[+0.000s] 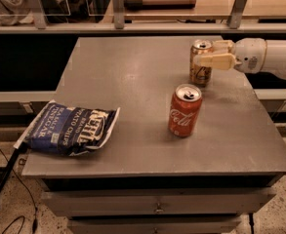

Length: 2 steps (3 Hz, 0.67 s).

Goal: Place orange can upright

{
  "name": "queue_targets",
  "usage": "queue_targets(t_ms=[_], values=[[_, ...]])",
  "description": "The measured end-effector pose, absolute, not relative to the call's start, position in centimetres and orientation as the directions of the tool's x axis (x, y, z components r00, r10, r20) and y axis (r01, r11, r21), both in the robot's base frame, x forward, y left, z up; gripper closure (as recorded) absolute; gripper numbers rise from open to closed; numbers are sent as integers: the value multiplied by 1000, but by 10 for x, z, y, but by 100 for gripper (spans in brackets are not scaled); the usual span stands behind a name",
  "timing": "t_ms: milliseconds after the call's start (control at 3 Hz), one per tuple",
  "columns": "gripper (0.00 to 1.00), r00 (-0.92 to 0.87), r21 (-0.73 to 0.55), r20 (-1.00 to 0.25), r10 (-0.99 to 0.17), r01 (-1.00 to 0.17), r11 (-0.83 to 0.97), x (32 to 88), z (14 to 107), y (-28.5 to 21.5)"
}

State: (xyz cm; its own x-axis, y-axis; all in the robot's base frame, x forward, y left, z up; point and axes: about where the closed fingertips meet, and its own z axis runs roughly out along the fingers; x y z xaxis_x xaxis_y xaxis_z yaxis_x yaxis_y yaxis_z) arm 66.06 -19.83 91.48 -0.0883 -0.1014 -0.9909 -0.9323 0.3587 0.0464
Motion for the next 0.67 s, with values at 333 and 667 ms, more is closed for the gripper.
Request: queue_targets(t_ms=[333,667], values=[[0,-87,49,-992,-92,-932,358,658,912,-196],[0,-86,48,-992,-92,-932,358,657,912,-195]])
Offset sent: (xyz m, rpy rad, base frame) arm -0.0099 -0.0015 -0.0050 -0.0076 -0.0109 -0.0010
